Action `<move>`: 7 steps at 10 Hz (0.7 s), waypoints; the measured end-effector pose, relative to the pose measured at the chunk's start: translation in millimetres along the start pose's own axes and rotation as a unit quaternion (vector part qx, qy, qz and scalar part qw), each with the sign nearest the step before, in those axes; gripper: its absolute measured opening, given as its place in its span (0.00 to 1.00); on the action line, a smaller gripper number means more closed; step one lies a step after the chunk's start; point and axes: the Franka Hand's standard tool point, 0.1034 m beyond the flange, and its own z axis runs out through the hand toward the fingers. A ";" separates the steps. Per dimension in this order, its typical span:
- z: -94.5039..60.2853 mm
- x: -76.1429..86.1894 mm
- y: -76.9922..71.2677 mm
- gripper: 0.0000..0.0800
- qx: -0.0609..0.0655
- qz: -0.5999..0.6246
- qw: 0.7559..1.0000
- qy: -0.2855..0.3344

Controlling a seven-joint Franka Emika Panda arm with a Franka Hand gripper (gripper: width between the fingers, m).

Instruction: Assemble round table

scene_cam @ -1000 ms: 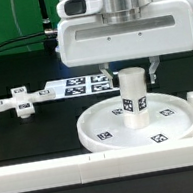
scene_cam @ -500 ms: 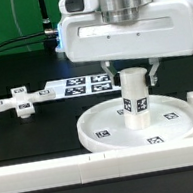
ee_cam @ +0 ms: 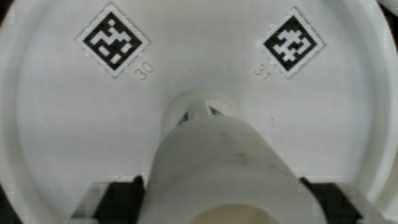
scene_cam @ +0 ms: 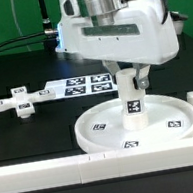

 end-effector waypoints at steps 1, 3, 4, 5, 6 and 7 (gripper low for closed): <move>0.4 -0.6 0.9 0.51 0.001 0.041 0.999 -0.006; 1.3 -2.6 0.3 0.51 0.002 0.073 0.997 -0.009; 1.3 -2.6 0.4 0.63 0.002 0.066 0.998 -0.009; 1.1 -3.2 0.0 0.77 0.002 0.063 0.998 -0.009; -3.8 -7.5 -2.1 0.77 -0.004 0.014 1.000 -0.007; -12.4 -9.4 -5.0 0.81 -0.001 -0.048 0.999 -0.007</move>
Offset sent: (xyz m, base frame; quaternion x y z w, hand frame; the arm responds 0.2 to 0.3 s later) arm 0.0000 0.0000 0.0000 0.0000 0.0000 0.0000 1.0000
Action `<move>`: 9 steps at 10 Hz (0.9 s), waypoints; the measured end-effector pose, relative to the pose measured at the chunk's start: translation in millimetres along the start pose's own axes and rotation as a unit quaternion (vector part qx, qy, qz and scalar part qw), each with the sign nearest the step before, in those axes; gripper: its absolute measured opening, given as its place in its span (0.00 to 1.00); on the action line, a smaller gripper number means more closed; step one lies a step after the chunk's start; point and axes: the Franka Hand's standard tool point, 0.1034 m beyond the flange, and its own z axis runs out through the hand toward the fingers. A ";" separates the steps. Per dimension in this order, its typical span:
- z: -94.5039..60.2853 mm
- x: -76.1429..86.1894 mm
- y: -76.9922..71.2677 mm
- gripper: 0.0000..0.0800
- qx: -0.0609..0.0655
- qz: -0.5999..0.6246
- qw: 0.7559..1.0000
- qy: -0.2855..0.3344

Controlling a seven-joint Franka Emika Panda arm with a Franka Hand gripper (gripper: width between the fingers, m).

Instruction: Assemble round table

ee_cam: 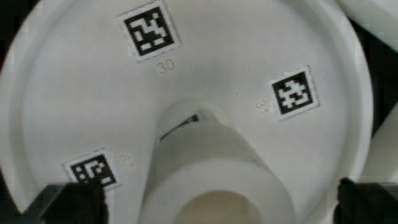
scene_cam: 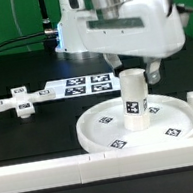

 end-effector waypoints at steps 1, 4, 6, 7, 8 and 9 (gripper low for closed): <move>-7.8 -4.1 2.7 0.81 0.003 -0.082 0.997 0.001; -22.0 -13.9 17.7 0.81 -0.001 -0.094 0.996 -0.007; -20.1 -13.8 17.8 0.81 -0.002 -0.095 0.995 -0.008; -20.2 -13.4 20.8 0.81 -0.003 -0.136 0.991 -0.006; -21.9 -13.8 31.2 0.81 -0.005 -0.202 0.979 -0.006; -26.4 -7.9 43.1 0.81 -0.004 -0.259 0.966 -0.008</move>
Offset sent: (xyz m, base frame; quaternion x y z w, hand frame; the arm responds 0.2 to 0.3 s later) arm 0.0000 0.0000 0.0000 0.0000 0.0000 0.0000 1.0000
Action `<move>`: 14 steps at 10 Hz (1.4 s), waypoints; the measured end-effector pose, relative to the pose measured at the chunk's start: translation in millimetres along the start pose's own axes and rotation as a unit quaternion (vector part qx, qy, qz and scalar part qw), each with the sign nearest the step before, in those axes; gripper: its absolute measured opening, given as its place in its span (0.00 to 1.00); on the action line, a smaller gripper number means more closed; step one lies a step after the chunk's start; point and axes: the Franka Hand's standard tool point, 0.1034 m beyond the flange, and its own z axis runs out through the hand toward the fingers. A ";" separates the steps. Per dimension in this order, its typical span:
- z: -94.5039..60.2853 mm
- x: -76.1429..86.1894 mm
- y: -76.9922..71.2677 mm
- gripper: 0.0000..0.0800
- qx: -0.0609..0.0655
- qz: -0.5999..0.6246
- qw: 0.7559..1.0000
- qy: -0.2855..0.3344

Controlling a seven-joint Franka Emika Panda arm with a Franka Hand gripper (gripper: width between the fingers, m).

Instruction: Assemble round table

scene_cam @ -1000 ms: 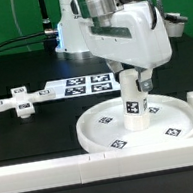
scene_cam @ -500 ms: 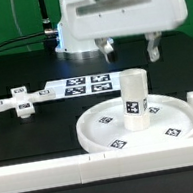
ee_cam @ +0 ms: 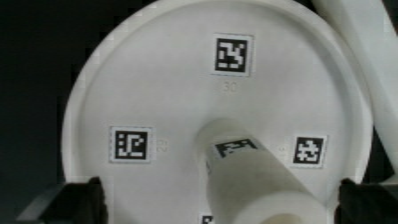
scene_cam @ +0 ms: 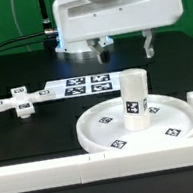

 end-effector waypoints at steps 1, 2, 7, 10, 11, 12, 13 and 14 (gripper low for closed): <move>-3.5 2.8 15.9 0.81 0.001 -0.036 0.999 0.001; -5.8 4.5 28.4 0.81 0.003 -0.030 1.000 0.004; 3.9 12.2 51.5 0.81 -0.018 -0.206 0.978 0.025; -1.4 22.1 83.5 0.81 -0.023 -0.285 0.958 0.006; -0.6 21.4 82.1 0.81 -0.025 -0.291 0.956 0.005; -0.2 20.9 80.8 0.81 -0.024 -0.292 0.956 0.005; -1.0 22.8 82.2 0.81 -0.032 -0.339 0.940 0.007; -2.3 27.4 83.3 0.81 -0.053 -0.437 0.898 0.017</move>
Offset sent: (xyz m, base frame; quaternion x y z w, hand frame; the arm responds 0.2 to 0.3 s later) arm 0.0000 0.0000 0.0000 0.0000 0.0000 0.0000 1.0000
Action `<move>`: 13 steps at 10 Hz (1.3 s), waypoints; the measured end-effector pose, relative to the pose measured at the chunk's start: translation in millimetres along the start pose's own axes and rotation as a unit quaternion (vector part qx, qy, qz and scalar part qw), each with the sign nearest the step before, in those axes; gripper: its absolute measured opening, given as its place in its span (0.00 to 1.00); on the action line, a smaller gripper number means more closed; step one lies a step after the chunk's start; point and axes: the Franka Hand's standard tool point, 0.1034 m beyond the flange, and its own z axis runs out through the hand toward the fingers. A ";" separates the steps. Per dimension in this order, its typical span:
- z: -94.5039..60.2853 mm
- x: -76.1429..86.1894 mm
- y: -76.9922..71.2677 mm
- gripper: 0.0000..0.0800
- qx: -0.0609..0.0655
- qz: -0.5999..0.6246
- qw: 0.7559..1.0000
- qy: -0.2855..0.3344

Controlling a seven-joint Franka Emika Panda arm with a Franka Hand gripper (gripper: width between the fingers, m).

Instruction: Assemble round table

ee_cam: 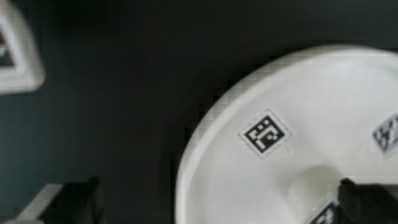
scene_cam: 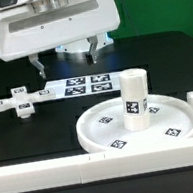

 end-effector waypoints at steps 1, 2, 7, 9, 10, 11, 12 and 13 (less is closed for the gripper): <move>0.8 -1.9 1.7 0.81 -0.013 -0.071 0.997 -0.003; 2.4 -7.0 5.7 0.81 -0.015 -0.136 0.990 -0.013; 3.6 -21.0 19.4 0.81 -0.006 -0.229 0.973 -0.026; 6.6 -48.0 40.0 0.81 -0.005 -0.274 0.961 -0.029; 8.4 -61.8 48.3 0.81 0.001 -0.265 0.964 -0.034; 8.3 -63.0 49.6 0.81 0.001 -0.249 0.968 -0.034; 8.4 -62.3 48.7 0.81 0.001 -0.251 0.967 -0.034; 8.5 -62.8 49.2 0.81 0.001 -0.250 0.968 -0.034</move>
Offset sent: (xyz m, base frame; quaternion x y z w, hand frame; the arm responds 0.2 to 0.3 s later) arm 0.0000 0.0000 0.0000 0.0000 0.0000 -0.1938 0.9810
